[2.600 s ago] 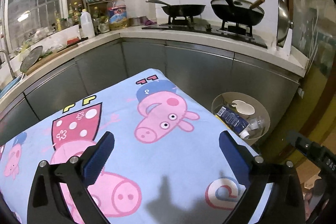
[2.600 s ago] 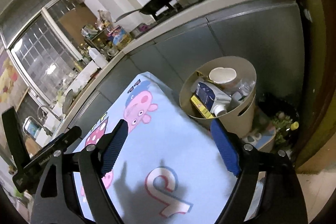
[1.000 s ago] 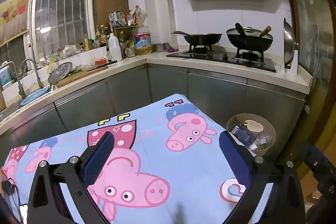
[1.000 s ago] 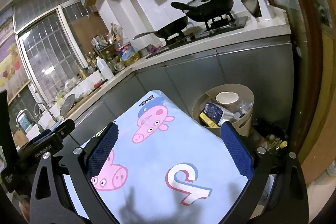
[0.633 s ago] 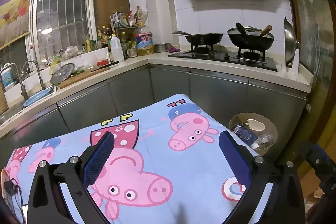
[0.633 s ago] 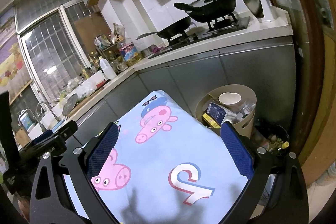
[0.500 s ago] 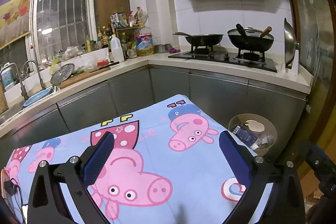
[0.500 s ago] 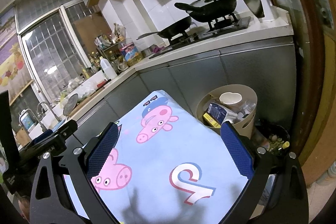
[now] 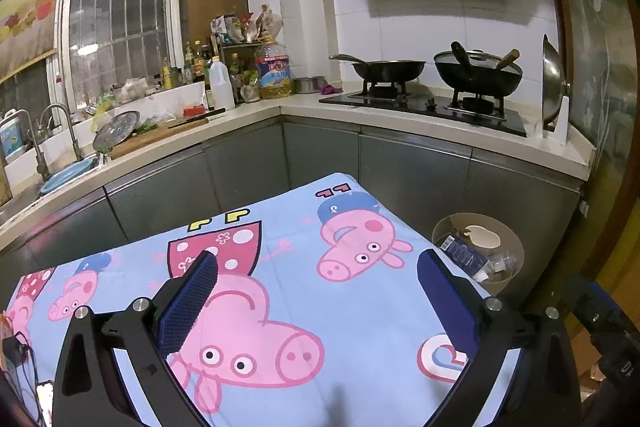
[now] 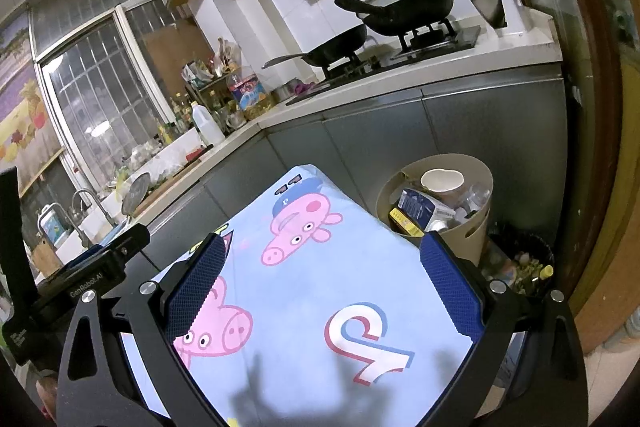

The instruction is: Collect trash

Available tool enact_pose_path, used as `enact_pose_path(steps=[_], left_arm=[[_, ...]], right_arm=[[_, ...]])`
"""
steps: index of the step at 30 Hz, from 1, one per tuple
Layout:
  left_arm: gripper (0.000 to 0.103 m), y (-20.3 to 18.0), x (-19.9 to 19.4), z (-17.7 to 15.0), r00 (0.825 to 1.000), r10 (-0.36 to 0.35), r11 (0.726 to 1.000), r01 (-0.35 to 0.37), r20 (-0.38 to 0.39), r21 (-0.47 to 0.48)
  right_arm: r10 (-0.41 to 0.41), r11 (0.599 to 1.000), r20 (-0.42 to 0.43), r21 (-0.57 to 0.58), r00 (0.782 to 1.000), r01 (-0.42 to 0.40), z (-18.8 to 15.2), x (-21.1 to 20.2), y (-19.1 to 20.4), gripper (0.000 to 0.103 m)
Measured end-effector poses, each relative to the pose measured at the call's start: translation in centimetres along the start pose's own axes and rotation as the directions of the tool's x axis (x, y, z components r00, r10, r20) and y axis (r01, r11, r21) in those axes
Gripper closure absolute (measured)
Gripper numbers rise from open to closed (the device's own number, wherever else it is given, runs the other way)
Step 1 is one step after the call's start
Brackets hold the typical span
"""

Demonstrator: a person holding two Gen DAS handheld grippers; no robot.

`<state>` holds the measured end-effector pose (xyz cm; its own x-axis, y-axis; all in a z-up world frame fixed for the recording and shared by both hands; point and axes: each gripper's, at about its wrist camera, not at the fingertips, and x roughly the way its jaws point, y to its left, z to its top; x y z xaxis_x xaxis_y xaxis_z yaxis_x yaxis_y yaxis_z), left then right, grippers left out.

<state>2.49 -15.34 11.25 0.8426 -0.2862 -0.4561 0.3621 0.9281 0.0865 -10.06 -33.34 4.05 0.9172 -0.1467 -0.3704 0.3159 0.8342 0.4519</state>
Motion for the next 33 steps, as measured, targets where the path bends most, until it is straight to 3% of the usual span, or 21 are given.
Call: enact_pose_path(steps=[33], left_arm=[[0.004,-0.3,1.1,-1.2,0.999,0.027,0.999,-0.027,-0.017,0.028]], right_arm=[[-0.006,1.0,-0.038,0.015,0.999,0.007,-0.8,0.8,-0.7,0.006]])
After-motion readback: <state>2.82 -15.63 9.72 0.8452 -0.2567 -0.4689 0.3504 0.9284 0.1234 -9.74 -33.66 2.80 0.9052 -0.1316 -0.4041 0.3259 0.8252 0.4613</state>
